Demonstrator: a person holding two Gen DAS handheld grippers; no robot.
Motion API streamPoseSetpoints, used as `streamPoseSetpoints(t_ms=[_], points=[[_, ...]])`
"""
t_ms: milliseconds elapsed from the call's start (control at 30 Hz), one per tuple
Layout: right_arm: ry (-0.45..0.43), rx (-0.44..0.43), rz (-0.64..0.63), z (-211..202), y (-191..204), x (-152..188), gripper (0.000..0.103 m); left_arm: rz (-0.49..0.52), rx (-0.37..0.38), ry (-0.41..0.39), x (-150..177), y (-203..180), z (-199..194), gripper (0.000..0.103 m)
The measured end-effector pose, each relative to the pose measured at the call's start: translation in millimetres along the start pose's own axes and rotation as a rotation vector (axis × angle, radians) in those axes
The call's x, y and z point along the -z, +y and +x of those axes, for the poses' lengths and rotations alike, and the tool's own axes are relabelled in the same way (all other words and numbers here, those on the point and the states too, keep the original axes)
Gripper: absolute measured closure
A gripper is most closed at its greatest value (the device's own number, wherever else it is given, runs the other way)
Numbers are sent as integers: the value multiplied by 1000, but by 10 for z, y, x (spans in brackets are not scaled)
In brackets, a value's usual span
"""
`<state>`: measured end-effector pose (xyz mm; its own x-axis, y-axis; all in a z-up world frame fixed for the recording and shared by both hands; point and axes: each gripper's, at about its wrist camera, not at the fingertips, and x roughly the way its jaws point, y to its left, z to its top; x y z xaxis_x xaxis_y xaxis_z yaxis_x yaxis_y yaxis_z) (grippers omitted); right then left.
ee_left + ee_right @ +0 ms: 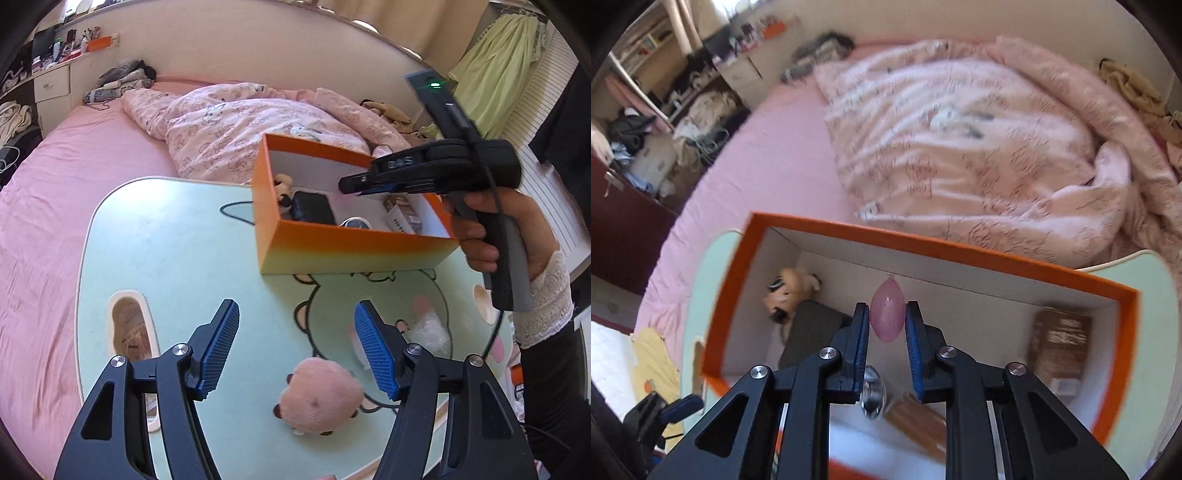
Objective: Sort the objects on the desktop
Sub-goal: 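Place the pink item on the table while the left gripper reaches into the box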
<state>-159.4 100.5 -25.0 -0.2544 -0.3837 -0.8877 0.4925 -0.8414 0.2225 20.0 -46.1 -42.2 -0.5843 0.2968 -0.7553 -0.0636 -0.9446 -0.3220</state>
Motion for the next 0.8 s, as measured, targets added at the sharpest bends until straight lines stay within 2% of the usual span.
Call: streamPoseSetpoints(t_ms=[167,267,367,467,600,700,800], points=[[-98,-70,26,-473,-81,212,85,25,8,10,-166,-142,-24,37],[-170,-129,46,-796,-165,555,85,43,25,42,-325,-256,-10,37],[-212,-189,59,-1007,-232,947,84,79,26,96,-502,-426,192,37],[-187,-153,52,-1062,-266,1350,84,117,23,156,-682,-606,429,37],[-107,-58,69,-796,-254,1750,84,168,20,235,-921,-845,745,37],[-92,-19,54,-666,-176,1864,84,206,17,294,-1101,-1025,982,37],[-97,-25,52,-582,-107,1918,84,170,33,342,-1150,-1111,1237,37]])
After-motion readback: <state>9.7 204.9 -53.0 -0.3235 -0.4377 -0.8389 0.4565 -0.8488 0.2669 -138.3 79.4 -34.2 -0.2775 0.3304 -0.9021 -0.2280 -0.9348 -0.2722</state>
